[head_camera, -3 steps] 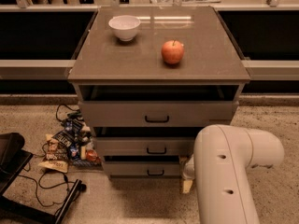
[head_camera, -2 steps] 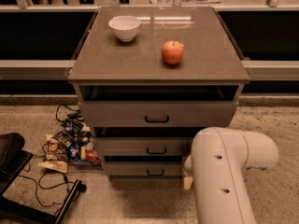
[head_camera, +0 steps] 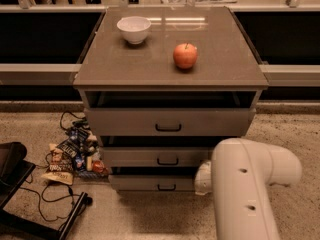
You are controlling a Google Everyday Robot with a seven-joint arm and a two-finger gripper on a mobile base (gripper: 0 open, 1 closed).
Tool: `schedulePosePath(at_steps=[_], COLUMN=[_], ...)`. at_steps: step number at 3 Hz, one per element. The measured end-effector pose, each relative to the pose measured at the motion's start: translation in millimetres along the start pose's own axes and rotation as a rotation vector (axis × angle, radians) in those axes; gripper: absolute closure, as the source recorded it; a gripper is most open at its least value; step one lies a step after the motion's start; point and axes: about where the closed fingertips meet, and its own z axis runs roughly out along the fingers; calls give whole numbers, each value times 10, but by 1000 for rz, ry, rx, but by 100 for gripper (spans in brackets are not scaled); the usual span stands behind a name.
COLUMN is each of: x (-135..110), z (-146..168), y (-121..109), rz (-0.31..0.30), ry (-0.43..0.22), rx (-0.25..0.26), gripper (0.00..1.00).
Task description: Open bottom drawer
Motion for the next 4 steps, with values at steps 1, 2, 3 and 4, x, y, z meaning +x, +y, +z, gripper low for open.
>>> schedulePosePath(at_steps=[1, 2, 3, 4], x=[31, 38, 37, 36], z=[-77, -107, -109, -101], y=[48, 50, 54, 65], rz=[22, 24, 23, 23], ry=[2, 1, 1, 2], rx=[0, 5, 4, 3], gripper=[78, 75, 44, 21])
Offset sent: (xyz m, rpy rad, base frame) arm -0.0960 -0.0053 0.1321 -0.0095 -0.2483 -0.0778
